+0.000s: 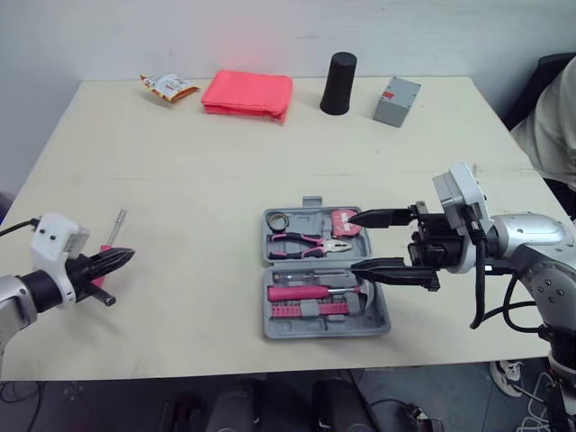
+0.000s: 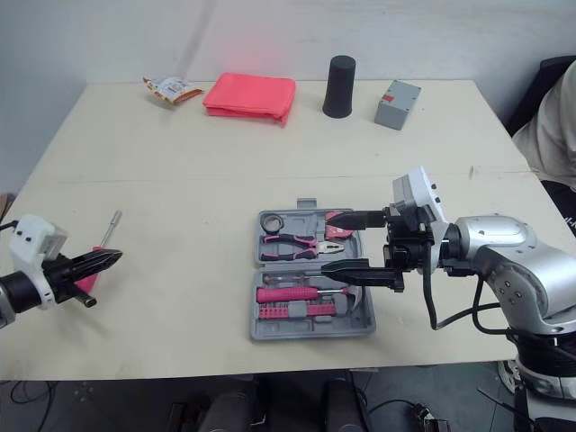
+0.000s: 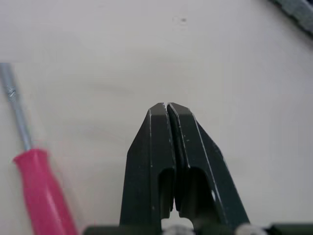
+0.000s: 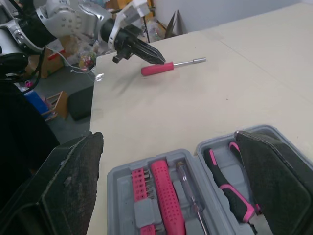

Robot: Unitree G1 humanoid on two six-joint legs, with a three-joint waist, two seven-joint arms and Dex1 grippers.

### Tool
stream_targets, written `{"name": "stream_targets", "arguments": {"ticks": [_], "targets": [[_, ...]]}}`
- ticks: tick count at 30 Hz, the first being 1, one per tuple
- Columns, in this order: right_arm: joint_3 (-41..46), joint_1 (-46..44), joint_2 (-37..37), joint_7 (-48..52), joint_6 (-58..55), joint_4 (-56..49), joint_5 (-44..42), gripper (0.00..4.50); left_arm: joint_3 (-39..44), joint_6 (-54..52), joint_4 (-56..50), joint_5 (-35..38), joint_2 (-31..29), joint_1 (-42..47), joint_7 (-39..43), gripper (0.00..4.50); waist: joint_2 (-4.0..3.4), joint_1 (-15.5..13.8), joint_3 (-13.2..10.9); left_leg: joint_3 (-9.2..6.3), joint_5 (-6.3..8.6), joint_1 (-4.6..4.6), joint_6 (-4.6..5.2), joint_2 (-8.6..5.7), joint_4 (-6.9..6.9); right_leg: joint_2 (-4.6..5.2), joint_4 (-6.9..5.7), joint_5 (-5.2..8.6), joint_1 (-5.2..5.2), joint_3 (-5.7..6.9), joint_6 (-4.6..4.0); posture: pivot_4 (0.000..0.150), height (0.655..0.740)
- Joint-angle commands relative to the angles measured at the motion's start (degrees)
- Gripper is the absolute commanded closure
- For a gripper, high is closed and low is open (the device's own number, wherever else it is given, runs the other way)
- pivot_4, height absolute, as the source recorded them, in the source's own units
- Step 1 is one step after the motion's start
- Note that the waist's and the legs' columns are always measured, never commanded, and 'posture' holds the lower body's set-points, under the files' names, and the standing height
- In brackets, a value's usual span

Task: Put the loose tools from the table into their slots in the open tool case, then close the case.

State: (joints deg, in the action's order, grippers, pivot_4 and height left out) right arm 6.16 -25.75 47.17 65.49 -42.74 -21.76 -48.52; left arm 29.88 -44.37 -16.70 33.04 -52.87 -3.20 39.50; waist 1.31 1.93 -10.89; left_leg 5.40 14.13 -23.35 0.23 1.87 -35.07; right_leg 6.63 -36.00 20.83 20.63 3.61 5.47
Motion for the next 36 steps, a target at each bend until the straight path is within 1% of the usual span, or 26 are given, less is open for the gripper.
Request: {"name": "stream_targets", "arguments": {"ticks": [1,2,7,9,10,11,12,19,22,26,28,29,30,32,34,36], "targets": [[2.60,0.30,1.22,-0.59,-0.30,-2.55,-1.85,0.00,3.60,-2.95,1.90,0.44,0.38,0.12,-2.02,3.97,0.00,0.20,0.00,0.02,0.00,0.00,0.01,0.01,0.01,-0.03,-0.01,0.00,0.00,0.01,0.00,0.150,0.7355],[2.80,0.60,1.27,-0.73,-0.35,-2.76,-1.96,0.00,4.64,-2.75,2.93,0.08,0.78,-0.34,-2.28,3.68,0.00,0.26,0.00,0.03,0.00,0.00,0.02,0.02,0.00,-0.05,-0.01,0.00,0.00,0.02,0.01,0.150,0.7355],[3.23,2.03,1.64,-1.15,-0.26,-3.65,-2.45,0.00,8.16,-0.62,9.30,-3.64,2.75,-2.07,-6.29,1.37,0.01,-0.07,0.00,0.05,0.12,0.02,0.28,0.04,-0.08,-0.07,-0.05,0.00,-0.01,0.05,0.01,0.150,0.7355],[2.93,2.05,1.63,-1.10,-0.17,-3.70,-2.57,0.00,7.51,0.82,10.96,-4.96,2.98,-2.55,-6.21,0.50,0.05,-0.31,-0.02,0.04,0.11,0.02,0.35,0.03,-0.11,-0.05,-0.07,0.00,-0.02,0.05,0.02,0.150,0.7355],[2.41,1.67,1.47,-0.91,0.01,-3.55,-2.49,0.00,5.93,1.46,11.82,-5.58,3.11,-2.40,-5.81,0.03,0.06,-0.32,-0.01,0.03,0.08,0.02,0.37,0.03,-0.12,-0.04,-0.06,-0.01,-0.02,0.05,0.03,0.150,0.7355],[2.05,1.39,1.35,-0.77,0.14,-3.44,-2.44,0.00,4.82,1.91,12.44,-6.03,3.22,-2.23,-5.48,0.03,0.06,-0.45,-0.01,0.03,0.06,0.02,0.37,0.03,-0.12,-0.03,-0.07,-0.02,-0.01,0.05,0.05,0.150,0.7355],[1.66,0.96,1.18,-0.67,0.24,-3.19,-2.34,0.00,3.51,2.44,13.44,-6.69,3.28,-1.72,-5.41,0.03,0.05,-0.51,-0.01,0.00,0.17,0.03,0.14,0.02,-0.11,0.02,-0.07,-0.03,-0.03,0.05,0.07,0.150,0.7355],[-0.05,-1.05,0.24,-0.29,0.78,-2.18,-1.43,0.00,-4.79,4.95,22.30,-11.25,4.73,5.49,-6.57,0.03,0.05,-0.58,0.00,-0.04,0.18,0.04,0.07,0.00,-0.06,0.06,-0.06,-0.04,-0.02,0.06,0.06,0.150,0.7355],[-0.11,-1.23,0.29,-0.39,0.84,-2.27,-1.40,0.00,-5.60,4.59,24.46,-12.48,5.07,6.67,-7.43,0.91,0.01,-0.63,0.02,-0.03,0.06,0.05,0.23,-0.01,-0.07,0.05,-0.11,-0.04,-0.02,0.09,0.06,0.150,0.7355],[0.32,-0.80,0.57,-0.51,0.83,-2.71,-1.58,0.00,-4.25,5.56,23.58,-11.94,4.91,5.61,-6.21,2.68,0.00,-0.41,0.03,-0.02,0.01,0.07,0.30,-0.01,-0.08,0.06,-0.16,-0.04,-0.03,0.07,0.06,0.150,0.7355],[0.61,-0.46,0.78,-0.53,0.81,-3.01,-1.67,0.00,-3.44,6.38,22.39,-11.69,4.56,5.08,-5.71,3.65,0.00,-0.39,0.03,-0.03,0.01,0.07,0.30,-0.01,-0.07,0.06,-0.17,-0.04,-0.01,0.08,0.06,0.150,0.7355],[0.71,-0.34,0.86,-0.52,0.82,-3.09,-1.69,0.00,-3.15,6.64,21.87,-11.61,4.44,5.00,-5.61,3.97,0.00,-0.36,0.03,-0.02,0.00,0.07,0.31,-0.01,-0.06,0.06,-0.17,-0.04,-0.01,0.08,0.06,0.150,0.7355],[0.82,-0.22,0.94,-0.52,0.81,-3.20,-1.73,0.00,-2.96,6.85,20.96,-11.61,4.13,4.97,-5.51,3.96,0.00,-0.33,0.03,-0.02,0.00,0.06,0.31,-0.01,-0.06,0.06,-0.17,-0.04,0.00,0.07,0.06,0.150,0.7355],[1.12,0.16,1.36,-0.33,0.73,-3.50,-1.87,0.00,-5.28,12.00,15.31,-14.50,1.69,3.28,-3.40,3.96,0.03,-0.32,0.01,-0.01,0.00,0.05,0.33,-0.01,-0.06,0.06,-0.16,-0.04,0.01,0.07,0.06,0.150,0.7355],[0.01,1.94,3.26,1.93,2.22,-4.60,0.21,0.00,-9.45,9.20,3.45,-10.29,1.25,5.60,-0.41,3.96,0.05,-0.56,0.00,0.00,0.01,0.02,0.33,-0.01,-0.06,0.06,-0.10,-0.04,0.02,0.07,0.06,0.150,0.7355],[-0.64,3.18,4.72,3.39,3.01,-5.26,1.24,0.00,-11.86,6.44,-2.92,-7.79,1.16,7.50,1.16,3.96,0.06,-1.44,0.00,-0.08,0.10,-0.05,0.20,-0.09,-0.09,0.14,-0.05,-0.05,-0.01,0.10,0.06,0.150,0.7355]]}}
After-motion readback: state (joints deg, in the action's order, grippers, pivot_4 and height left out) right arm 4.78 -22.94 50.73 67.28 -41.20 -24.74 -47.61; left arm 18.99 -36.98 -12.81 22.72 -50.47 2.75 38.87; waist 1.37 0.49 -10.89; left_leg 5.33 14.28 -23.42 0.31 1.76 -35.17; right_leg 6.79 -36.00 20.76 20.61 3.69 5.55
